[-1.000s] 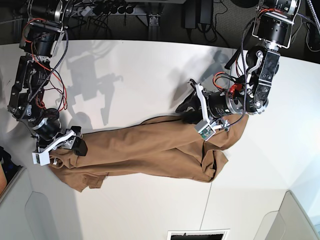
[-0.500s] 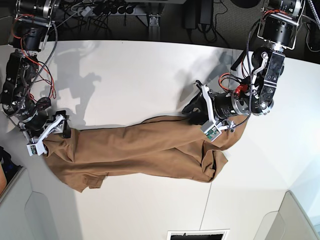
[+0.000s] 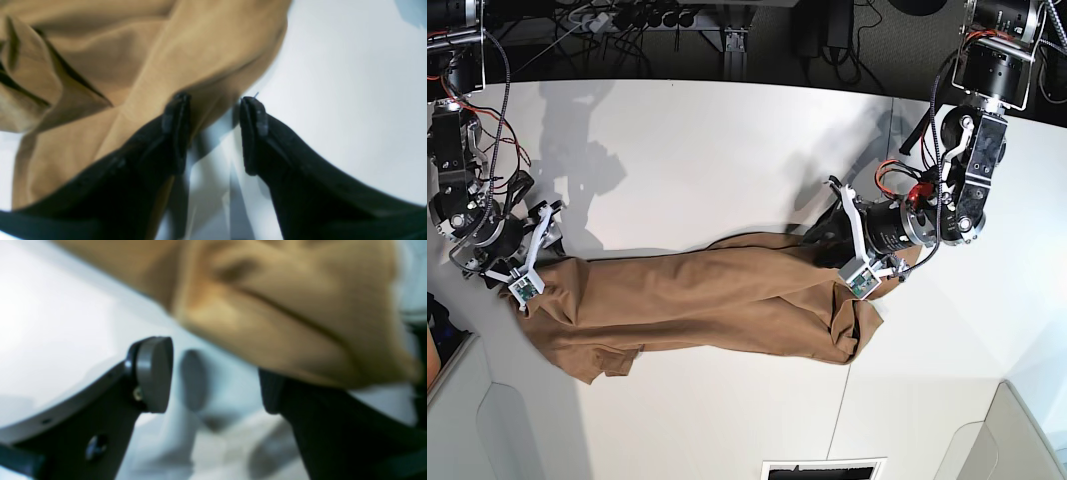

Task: Layout the t-shirt on the table in an organized manner, then fold the t-shirt properly
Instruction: 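Grasp the shirt body with the left gripper while the right holds its end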

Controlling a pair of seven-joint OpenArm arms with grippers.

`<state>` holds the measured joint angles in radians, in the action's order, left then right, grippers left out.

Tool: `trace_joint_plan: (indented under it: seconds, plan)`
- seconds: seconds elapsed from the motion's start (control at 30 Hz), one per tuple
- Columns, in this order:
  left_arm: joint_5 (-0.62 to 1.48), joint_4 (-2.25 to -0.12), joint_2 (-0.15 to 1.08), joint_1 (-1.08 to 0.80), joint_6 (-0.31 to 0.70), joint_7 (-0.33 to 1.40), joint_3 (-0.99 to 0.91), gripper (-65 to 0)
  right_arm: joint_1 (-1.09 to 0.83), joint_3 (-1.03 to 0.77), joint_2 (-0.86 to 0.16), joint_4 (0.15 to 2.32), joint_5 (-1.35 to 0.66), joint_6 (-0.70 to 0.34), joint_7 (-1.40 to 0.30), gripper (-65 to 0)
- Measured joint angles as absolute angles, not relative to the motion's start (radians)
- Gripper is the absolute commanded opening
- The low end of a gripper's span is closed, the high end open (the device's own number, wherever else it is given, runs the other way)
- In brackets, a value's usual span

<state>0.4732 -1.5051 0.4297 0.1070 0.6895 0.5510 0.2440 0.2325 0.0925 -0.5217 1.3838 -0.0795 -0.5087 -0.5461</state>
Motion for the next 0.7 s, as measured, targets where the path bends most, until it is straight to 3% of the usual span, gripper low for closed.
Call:
trace_joint_plan:
  seconds: [0.13, 0.4, 0.7]
  plan:
    - [0.472, -1.505, 0.429, 0.108, 0.69, 0.552, 0.244, -37.7, 0.239, 0.094, -0.52, 1.384, -0.059, -0.429, -0.543, -25.6]
    - [0.473, -1.505, 0.429, 0.108, 0.69, 0.552, 0.244, -37.7, 0.239, 0.094, -0.508, 1.384, -0.059, -0.373, -0.527, -25.6]
    - [0.509, -1.505, 0.43, 0.108, 0.69, 0.57, 0.244, -37.7, 0.347, 0.125, -0.408, 1.257, -0.048, -0.319, -0.523, -25.6]
